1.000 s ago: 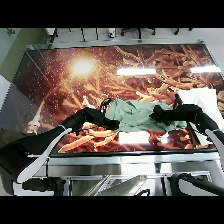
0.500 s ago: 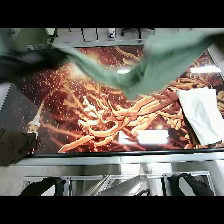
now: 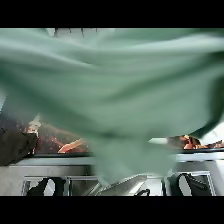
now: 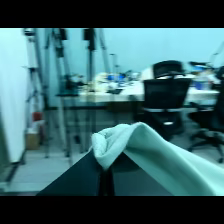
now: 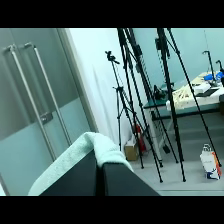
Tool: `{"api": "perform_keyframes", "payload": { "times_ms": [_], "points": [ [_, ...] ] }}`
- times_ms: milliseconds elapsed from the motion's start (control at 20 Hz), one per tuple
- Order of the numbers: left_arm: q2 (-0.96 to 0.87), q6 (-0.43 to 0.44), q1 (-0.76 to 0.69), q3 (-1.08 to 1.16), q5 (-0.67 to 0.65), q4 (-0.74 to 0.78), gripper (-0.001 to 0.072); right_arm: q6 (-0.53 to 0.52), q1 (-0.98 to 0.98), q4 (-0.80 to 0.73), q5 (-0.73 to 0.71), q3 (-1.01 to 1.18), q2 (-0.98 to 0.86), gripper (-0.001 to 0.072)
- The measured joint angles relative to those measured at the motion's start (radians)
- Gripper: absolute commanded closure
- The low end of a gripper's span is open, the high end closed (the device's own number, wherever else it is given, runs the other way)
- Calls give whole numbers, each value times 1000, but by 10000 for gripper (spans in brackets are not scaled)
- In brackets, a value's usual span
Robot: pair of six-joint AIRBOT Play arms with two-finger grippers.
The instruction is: Fold the shirts.
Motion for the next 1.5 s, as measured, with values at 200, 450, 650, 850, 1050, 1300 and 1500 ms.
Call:
{"api": "perform_keyframes", "payload": {
  "times_ms": [200, 450, 650, 850, 1050, 1300, 1500],
  "points": [
    [4, 5, -13, -108, 21, -16, 691, 12, -5, -19, -82, -11, -20, 692],
    [-78, 42, -196, -318, 56, -15, 691, -3, 2, -33, -214, -267, -67, 692],
    [-208, 64, -378, -542, 66, -7, 691, -79, 64, -37, -127, -704, -126, 691],
    [-379, 73, -542, -733, -38, 37, 691, -191, 151, -15, 118, -1040, -316, 692],
    [-533, 77, -623, -797, -171, 49, 691, -283, 183, 16, 227, -1058, -569, 356],
    [-624, 79, -630, -815, -261, 52, 690, -320, 138, 0, 64, -908, -671, 271],
    [-644, 79, -610, -818, -270, 53, 691, -291, 86, -28, -156, -928, -563, 352]
  ]
}}
